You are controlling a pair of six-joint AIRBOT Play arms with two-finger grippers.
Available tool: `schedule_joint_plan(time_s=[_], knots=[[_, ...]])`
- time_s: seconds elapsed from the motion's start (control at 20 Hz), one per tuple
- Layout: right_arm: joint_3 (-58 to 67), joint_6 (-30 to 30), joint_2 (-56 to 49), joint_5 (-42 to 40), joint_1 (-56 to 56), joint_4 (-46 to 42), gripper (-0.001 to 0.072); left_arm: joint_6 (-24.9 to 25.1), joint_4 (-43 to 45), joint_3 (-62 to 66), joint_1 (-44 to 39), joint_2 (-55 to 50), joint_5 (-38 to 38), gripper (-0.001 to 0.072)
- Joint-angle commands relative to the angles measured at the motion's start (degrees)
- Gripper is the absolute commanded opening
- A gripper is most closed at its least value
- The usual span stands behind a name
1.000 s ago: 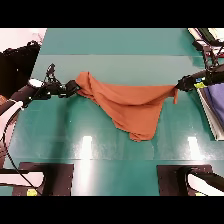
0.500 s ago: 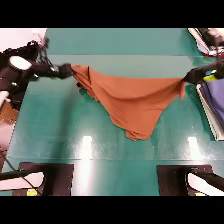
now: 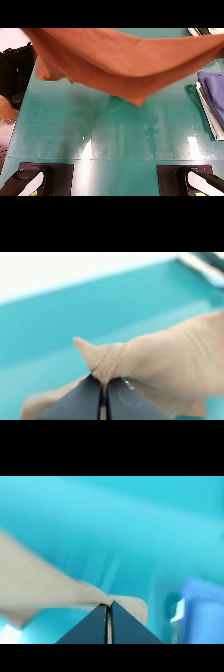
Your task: Fold the shirts.
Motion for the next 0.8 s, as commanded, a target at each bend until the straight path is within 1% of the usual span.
schedule_joint_plan(time_s=[0.0,0.1,0.25,0.3,0.4,0.5,0.6,0.7,0.75], knots=[[5.5,0.0,4.2,-2.0,-3.0,0.0,0.0012,-0.2,1.5,3.4,0.0,8.0,-0.6,0.0025],[4.2,0.0,7.8,-4.8,-5.5,0.0,0.0012,-2.7,1.5,6.0,0.0,9.7,-1.2,0.0026],[1.8,0.0,11.1,-5.7,-9.6,0.1,0.0011,-6.1,1.7,9.6,0.0,9.8,-5.3,0.0025],[2.3,0.0,10.5,-5.4,-10.5,0.2,0.0010,-7.3,2.4,9.2,0.0,9.8,-7.7,0.0025],[5.6,0.0,6.2,-2.9,-10.7,0.8,0.0010,-10.0,4.7,6.2,0.0,8.4,-14.3,0.0025],[7.5,0.0,-0.1,-0.6,-10.6,4.8,0.0011,-10.8,5.2,-1.0,0.0,6.3,-21.3,0.0025],[4.6,0.0,-6.2,-0.3,-8.8,7.1,0.0011,-10.8,4.7,-11.1,0.0,3.7,-24.0,0.0026],[-1.5,0.0,-12.4,-0.4,-5.2,5.9,0.0011,-10.6,4.5,-23.3,0.0,1.2,-21.2,0.0025],[-3.8,0.0,-15.7,-0.8,-3.6,5.9,0.0010,-9.8,4.5,-29.1,0.0,0.0,-17.6,0.0025]])
